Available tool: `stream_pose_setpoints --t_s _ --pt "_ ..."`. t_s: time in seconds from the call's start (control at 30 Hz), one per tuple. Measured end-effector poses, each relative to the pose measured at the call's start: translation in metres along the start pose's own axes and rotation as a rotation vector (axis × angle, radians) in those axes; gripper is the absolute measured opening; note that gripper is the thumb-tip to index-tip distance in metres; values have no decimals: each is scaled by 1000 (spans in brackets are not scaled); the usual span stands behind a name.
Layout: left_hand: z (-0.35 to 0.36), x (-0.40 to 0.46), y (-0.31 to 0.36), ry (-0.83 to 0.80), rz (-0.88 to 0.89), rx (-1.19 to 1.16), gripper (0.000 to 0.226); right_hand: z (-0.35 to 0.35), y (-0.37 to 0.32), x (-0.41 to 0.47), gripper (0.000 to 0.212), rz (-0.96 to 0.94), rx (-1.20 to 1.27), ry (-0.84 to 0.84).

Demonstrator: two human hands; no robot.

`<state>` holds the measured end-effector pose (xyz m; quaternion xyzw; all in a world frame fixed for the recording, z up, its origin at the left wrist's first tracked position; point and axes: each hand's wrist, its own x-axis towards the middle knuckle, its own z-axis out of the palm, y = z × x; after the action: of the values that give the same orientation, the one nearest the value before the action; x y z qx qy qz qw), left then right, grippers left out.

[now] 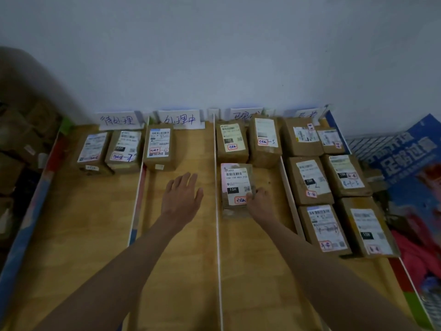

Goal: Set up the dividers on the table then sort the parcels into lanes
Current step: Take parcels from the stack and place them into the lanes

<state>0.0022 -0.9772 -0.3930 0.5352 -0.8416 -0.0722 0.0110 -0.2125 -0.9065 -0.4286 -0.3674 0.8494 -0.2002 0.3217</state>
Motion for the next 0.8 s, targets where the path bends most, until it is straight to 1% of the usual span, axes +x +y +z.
stream_pose_setpoints --t_s 0.3,0.57,0.67,0.8 --pt "18 6 -15 -36 -54 7 53 16 0 37 39 -5 -1 -18" --pt "16 -5 -15 -45 -60 30 54 19 -5 39 42 13 4 -17" --pt "9 -11 -14 -52 -66 13 54 0 -13 24 43 -39 -46 3" --pt "-13 -27 -9 -29 -83 16 54 -37 -25 -10 37 -226 -176 95"
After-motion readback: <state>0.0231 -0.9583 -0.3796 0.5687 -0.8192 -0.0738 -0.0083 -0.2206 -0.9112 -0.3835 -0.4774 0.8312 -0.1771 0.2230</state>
